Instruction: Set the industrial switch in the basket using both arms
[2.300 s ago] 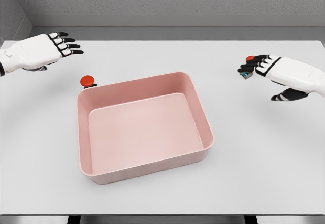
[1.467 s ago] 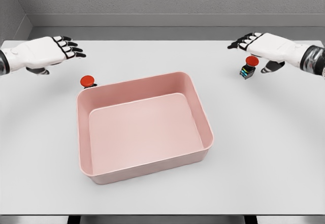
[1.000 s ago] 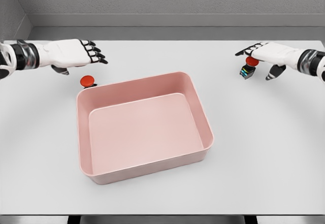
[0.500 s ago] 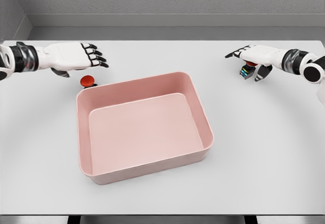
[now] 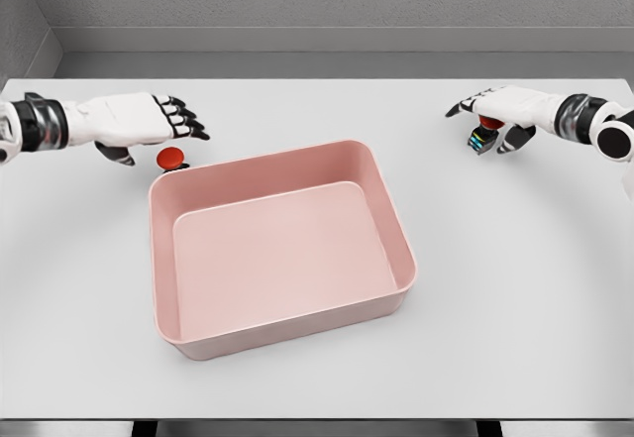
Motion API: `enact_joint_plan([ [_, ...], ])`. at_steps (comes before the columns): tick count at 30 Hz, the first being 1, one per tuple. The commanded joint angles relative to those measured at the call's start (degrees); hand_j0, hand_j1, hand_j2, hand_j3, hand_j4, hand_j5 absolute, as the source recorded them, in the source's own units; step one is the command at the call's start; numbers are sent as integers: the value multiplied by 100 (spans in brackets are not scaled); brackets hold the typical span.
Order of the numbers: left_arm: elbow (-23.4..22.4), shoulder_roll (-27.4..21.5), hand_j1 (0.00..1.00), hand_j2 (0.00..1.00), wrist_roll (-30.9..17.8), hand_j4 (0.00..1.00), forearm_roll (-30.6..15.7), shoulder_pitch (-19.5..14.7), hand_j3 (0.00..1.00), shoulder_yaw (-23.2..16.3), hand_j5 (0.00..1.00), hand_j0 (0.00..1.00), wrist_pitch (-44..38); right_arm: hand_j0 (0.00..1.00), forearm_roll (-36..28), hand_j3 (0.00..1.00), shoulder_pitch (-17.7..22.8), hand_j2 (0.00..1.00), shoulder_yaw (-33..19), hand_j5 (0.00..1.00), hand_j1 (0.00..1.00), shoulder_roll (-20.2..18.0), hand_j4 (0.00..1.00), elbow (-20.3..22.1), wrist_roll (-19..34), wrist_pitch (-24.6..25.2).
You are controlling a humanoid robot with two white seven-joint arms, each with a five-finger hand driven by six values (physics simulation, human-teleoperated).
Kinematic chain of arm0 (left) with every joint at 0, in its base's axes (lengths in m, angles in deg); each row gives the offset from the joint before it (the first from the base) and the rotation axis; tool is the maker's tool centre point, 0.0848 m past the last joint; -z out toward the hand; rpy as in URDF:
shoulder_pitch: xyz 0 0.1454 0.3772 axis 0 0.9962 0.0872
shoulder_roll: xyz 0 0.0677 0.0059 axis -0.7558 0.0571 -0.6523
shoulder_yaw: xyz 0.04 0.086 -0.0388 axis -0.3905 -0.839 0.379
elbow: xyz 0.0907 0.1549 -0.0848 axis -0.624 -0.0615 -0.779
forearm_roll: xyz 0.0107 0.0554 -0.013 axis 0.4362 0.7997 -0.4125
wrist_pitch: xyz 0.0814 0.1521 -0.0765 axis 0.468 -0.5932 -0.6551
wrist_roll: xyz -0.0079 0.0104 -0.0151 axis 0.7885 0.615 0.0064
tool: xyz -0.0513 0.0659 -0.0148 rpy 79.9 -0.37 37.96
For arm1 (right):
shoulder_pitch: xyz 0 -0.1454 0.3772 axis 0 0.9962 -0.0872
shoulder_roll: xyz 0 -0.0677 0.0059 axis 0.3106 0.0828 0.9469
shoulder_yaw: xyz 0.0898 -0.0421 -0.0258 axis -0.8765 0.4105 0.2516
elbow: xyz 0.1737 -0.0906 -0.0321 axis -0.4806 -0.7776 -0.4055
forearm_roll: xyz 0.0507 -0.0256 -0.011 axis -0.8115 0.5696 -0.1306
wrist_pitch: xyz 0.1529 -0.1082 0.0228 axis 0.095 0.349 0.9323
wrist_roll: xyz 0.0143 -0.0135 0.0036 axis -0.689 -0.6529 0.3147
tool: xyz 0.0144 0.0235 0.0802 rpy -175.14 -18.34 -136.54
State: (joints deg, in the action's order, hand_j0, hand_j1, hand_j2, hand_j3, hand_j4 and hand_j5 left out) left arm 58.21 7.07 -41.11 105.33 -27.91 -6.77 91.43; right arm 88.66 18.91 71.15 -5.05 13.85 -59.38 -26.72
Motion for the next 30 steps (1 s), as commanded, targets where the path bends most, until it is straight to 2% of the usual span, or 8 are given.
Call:
enact_joint_plan([
  [1, 7, 18, 100, 100, 3, 100, -91, 0, 100, -108, 100, 100, -1, 71, -34, 71, 0, 71, -44, 71, 71, -4, 71, 11, 120, 12],
  [5, 16, -26, 100, 100, 12, 100, -258, 0, 100, -116, 100, 100, -1, 58, -34, 58, 0, 58, -61, 58, 58, -13, 58, 29, 208, 12],
  [7, 16, -35, 100, 100, 12, 100, -354, 0, 100, -116, 100, 100, -1, 55, -34, 55, 0, 55, -79, 55, 55, -13, 55, 29, 208, 12],
  [16, 16, -9, 100, 100, 3, 100, -407, 9, 100, -125, 100, 100, -1, 51, -34, 51, -9, 51, -114, 51, 51, 13, 51, 90, 252, 12],
  [18, 24, 9, 100, 100, 12, 100, -407, 0, 100, -231, 100, 100, -1, 51, -34, 51, -9, 51, -114, 51, 51, 48, 51, 108, 252, 12],
  [22, 16, 62, 100, 100, 12, 100, -407, 0, 100, -266, 100, 100, -1, 50, -121, 50, -26, 50, -123, 50, 50, -39, 50, 477, 217, 12],
  [26, 16, 70, 100, 100, 12, 100, -407, 0, 100, -266, 100, 100, -1, 50, -420, 50, -114, 50, -96, 50, 50, -435, 50, 907, 173, 12],
  [30, 16, 97, 100, 100, 12, 100, -399, 0, 100, -283, 100, 100, -1, 50, -605, 50, -114, 50, -88, 50, 50, -646, 50, 1294, 164, 12],
])
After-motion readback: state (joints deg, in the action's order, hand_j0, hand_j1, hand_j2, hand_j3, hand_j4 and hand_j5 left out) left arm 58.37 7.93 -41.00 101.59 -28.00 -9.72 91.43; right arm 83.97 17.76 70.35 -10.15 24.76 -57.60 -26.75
